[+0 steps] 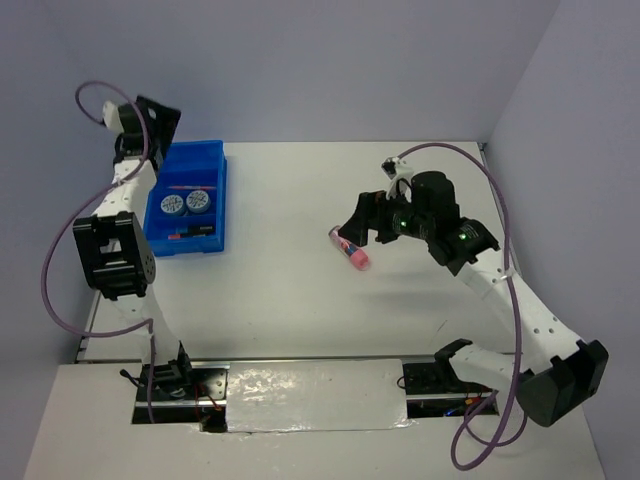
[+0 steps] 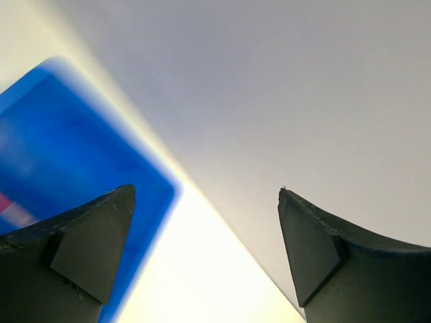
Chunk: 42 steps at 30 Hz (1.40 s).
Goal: Sort the stationery into containers
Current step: Place the pen in the storage box, then pick up the stationery from the center of the board.
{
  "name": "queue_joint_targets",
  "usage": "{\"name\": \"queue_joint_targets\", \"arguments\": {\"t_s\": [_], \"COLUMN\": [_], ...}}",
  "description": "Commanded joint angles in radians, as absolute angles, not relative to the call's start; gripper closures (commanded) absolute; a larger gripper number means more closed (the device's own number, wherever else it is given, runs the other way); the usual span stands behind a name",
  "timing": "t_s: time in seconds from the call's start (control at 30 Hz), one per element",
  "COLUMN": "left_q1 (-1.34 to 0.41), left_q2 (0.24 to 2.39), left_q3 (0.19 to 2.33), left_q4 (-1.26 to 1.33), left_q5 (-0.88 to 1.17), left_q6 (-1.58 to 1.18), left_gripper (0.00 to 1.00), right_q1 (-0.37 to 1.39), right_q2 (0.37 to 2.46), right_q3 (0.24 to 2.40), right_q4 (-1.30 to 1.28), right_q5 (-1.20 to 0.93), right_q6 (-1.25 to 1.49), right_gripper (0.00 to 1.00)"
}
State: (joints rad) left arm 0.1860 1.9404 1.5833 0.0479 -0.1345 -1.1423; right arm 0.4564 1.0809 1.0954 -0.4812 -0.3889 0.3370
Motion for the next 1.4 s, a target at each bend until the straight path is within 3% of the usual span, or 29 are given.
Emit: {"name": "queue_joint_targets", "arguments": {"t_s": [0.0, 0.1, 0.37, 0.53, 0.83, 0.93, 0.97, 1.0, 1.13, 1.2, 1.23, 1.27, 1.37], "left_q1": [0.126, 0.059, -0.110, -0.118, -0.120, -0.120, -0.120, -0.120, -0.123, -0.130, -0.143, -0.152, -0.204], "left_q2": [1.884, 1.812, 1.476, 1.339, 1.230, 1.212, 1.204, 1.201, 1.198, 1.201, 1.206, 1.218, 1.258], "left_q3": [1.820, 1.861, 1.513, 1.396, 1.390, 1.384, 1.378, 1.376, 1.381, 1.387, 1.394, 1.400, 1.446], "left_q4": [-0.126, -0.291, -0.416, -0.477, -0.567, -0.569, -0.568, -0.566, -0.569, -0.566, -0.558, -0.554, -0.563], "left_q5": [-0.006, 0.020, 0.098, 0.233, 0.331, 0.357, 0.362, 0.374, 0.391, 0.405, 0.441, 0.457, 0.477], "left_q6": [-0.864, -0.701, -0.496, -0.462, -0.431, -0.426, -0.425, -0.423, -0.405, -0.394, -0.376, -0.364, -0.307], "left_gripper": [0.01, 0.01, 0.01, 0.01, 0.01, 0.01, 0.01, 0.01, 0.01, 0.01, 0.01, 0.01, 0.01], "right_q1": [0.440, 0.430, 0.426, 0.429, 0.483, 0.500, 0.508, 0.511, 0.526, 0.526, 0.525, 0.525, 0.523], "right_q2": [1.144, 1.221, 1.388, 1.546, 1.787, 1.851, 1.862, 1.874, 1.859, 1.838, 1.806, 1.784, 1.653], "right_q3": [1.120, 1.106, 1.066, 1.109, 1.224, 1.239, 1.242, 1.241, 1.174, 1.152, 1.138, 1.132, 1.112], "right_q4": [-0.538, -0.575, -0.476, -0.489, -0.512, -0.500, -0.500, -0.500, -0.457, -0.445, -0.440, -0.442, -0.431], "right_q5": [-0.290, -0.226, -0.192, -0.167, -0.089, -0.081, -0.077, -0.075, -0.061, -0.090, -0.106, -0.120, -0.265], "right_q6": [0.262, 0.207, 0.048, -0.046, -0.103, -0.107, -0.107, -0.109, -0.091, -0.075, -0.065, -0.033, 0.044], "right_gripper": [0.00, 0.00, 0.00, 0.05, 0.12, 0.34, 0.53, 0.58, 0.63, 0.75, 0.89, 0.96, 1.00]}}
